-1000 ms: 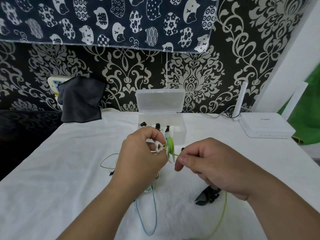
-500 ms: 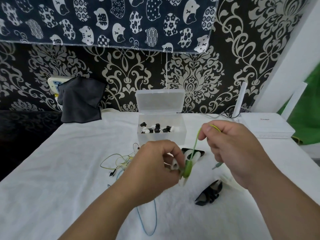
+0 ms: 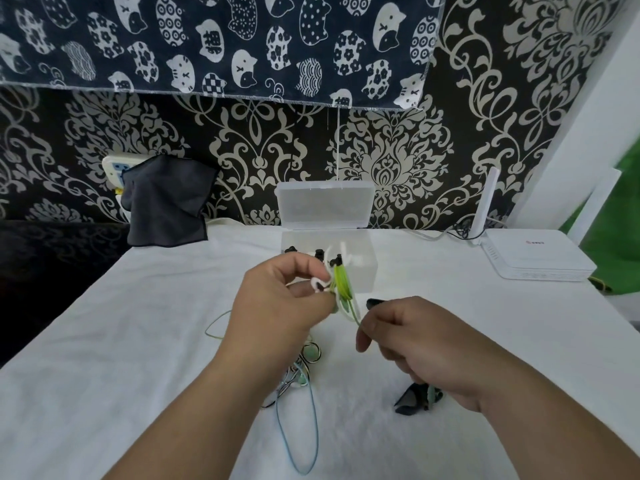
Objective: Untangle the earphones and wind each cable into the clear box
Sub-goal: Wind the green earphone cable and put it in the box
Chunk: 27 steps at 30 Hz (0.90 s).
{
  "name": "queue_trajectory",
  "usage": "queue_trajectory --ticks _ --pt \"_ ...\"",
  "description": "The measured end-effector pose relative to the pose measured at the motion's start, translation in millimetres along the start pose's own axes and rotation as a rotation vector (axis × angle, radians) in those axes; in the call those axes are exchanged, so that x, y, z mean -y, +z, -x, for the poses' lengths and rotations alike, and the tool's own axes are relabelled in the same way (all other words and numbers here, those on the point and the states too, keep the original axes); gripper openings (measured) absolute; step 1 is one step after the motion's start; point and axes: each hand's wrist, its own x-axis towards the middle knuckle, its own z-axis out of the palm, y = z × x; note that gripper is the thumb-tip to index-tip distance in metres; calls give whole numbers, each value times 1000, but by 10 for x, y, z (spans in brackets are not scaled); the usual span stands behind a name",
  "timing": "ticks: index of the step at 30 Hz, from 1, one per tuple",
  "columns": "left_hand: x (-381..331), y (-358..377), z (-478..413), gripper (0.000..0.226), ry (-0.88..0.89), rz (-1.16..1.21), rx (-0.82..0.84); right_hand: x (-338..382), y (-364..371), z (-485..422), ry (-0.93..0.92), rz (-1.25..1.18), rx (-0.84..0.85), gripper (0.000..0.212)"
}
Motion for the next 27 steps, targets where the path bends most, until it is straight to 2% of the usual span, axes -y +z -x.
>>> queue_trajectory --ticks 3,6,14,19,23,27 --pt "21 -50 -42 32 -17 -60 -81 54 -7 40 -33 -62 114 33" --pt "42 -80 -53 29 -11 -158 -118 97 -26 78 -75 -95 157 31" --pt "43 -34 5 27 96 -576 -34 153 -77 144 -175 -119 166 29" --pt "77 48 62 28 130 -750 137 172 -116 109 -218 -70 -114 33" --pt "39 43 85 27 70 -674 221 177 -175 117 -242 40 -306 35" --pt "10 52 96 29 23 -563 267 168 -210 90 -248 -10 -407 33"
